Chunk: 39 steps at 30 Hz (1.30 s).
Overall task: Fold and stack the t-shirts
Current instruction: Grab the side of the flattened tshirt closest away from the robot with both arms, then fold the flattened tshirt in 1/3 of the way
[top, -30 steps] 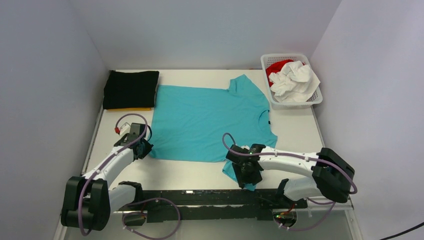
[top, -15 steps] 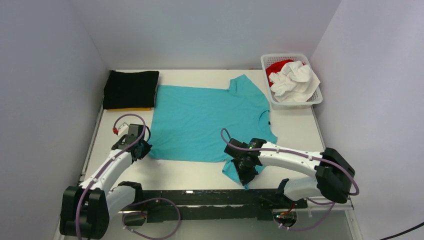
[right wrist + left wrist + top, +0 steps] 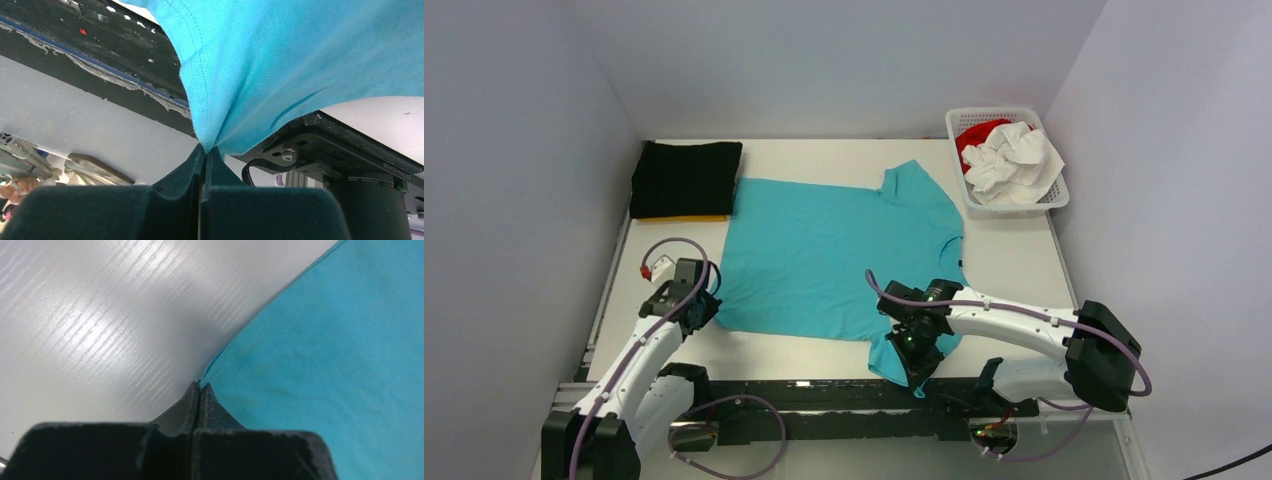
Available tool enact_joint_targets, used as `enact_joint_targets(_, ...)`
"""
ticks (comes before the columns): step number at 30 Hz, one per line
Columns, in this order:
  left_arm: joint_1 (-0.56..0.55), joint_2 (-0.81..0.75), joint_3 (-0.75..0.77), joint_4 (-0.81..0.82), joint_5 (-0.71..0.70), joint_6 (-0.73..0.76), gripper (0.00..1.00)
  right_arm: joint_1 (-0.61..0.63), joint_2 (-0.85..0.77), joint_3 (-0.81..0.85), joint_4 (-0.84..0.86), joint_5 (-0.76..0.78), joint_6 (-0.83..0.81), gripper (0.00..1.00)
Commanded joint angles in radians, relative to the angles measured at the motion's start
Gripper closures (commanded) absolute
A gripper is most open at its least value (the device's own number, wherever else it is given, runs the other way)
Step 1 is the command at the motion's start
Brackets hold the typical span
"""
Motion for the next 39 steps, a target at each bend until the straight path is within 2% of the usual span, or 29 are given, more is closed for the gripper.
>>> enact_joint_targets(1,0.005,-0.008,-0.008,-0.026,-0.020,-0.014,1.00,0.004,0.004,0.017,-0.018,-0.012,-0.026,1.00)
enact_joint_targets(7,0.005,0.017,0.050,0.030,0.032,0.001,1.00,-0.034,0.043,0.097,-0.020,0.122,-0.079,1.00)
enact_joint_targets(15,0.010,0.138,0.136,0.078,0.055,0.001,1.00,-0.220,0.087,0.277,0.069,0.257,-0.202,1.00)
enact_joint_targets(20,0.032,0.219,0.196,0.135,0.080,-0.004,1.00,-0.295,0.130,0.356,0.142,0.385,-0.201,1.00)
enact_joint_targets(29,0.075,0.379,0.315,0.162,0.096,-0.014,1.00,-0.431,0.139,0.399,0.245,0.487,-0.209,1.00)
enact_joint_targets(39,0.117,0.434,0.362,0.168,0.086,0.006,1.00,-0.505,0.125,0.389,0.326,0.519,-0.273,1.00)
